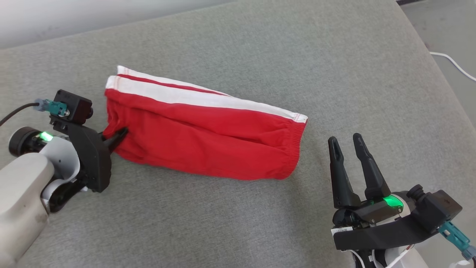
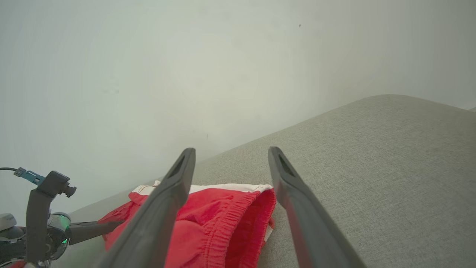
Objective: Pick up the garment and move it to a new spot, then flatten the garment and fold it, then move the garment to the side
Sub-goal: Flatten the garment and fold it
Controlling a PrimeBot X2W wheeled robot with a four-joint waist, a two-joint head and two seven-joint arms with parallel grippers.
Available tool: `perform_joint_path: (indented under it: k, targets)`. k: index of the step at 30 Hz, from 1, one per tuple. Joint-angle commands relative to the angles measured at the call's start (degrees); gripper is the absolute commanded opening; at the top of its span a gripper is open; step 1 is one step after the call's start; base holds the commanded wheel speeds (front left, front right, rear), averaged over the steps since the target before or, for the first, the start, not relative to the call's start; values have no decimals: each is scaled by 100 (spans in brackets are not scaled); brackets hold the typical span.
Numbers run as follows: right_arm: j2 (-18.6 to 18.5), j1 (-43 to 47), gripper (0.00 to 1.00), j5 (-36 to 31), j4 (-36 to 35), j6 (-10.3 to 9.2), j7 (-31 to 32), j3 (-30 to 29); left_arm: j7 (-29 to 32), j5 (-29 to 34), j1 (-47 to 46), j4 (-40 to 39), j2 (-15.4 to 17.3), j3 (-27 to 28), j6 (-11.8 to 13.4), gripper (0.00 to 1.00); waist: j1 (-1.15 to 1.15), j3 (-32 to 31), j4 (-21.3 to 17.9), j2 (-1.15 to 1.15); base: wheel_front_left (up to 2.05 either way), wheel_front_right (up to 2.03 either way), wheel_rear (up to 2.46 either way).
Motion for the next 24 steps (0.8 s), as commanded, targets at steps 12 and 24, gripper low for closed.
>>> perform_joint_path:
  k: [12, 24]
  targets:
    - [-81, 346, 100, -4, 237, -14, -3, -313, -821, -495, 781, -392, -137, 229, 174, 0, 0, -684, 727, 0, 0, 0, 0]
    - [-180, 648, 100, -44, 436, -14, -3, -485, -1417, -961, 2058, -1089, -198, 250, 709, 0, 0, -906, 1004, 0, 0, 0, 0]
